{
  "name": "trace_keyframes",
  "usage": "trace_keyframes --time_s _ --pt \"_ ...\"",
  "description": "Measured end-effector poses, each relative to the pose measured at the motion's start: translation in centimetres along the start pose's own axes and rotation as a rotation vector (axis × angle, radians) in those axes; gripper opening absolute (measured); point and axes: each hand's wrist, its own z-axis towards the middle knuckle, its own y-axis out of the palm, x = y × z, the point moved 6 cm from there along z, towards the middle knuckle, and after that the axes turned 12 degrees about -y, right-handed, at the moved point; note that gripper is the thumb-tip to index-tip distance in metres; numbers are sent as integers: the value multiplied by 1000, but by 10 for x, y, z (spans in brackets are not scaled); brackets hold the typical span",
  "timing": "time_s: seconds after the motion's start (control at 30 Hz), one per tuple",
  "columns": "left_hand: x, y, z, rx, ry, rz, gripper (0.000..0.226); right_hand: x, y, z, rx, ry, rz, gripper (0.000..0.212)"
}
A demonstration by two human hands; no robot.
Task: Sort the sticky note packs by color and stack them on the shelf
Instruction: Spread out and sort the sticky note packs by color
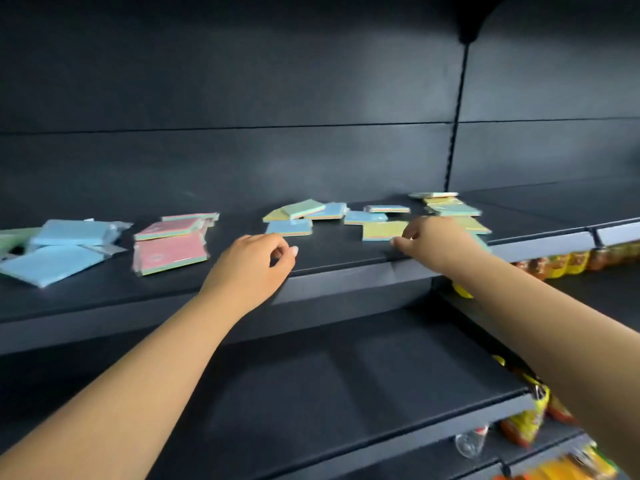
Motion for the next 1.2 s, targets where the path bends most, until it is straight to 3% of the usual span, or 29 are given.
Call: trace_keyframes --time_s 0.27,0.57,0.7,0.87,0.97,1.2 --pt "35 39 29 -94 -66 57 28 54 5 -2 71 -56 162 30" --pt "27 59 89 -156 -233 271 28 78 17 60 -100 -220 271 33" --pt "4 62 108 -200 -372 293 16 55 17 90 -142 -359 277 37" --pt "-3 79 115 -339 -415 319 42 -2 38 115 -307 -524 264 46" --pt "-8 81 113 -414 -382 435 43 -20 55 130 -370 -541 236 46" --pt "-20 65 107 -351 -368 477 37 -48 69 180 -320 -527 149 44"
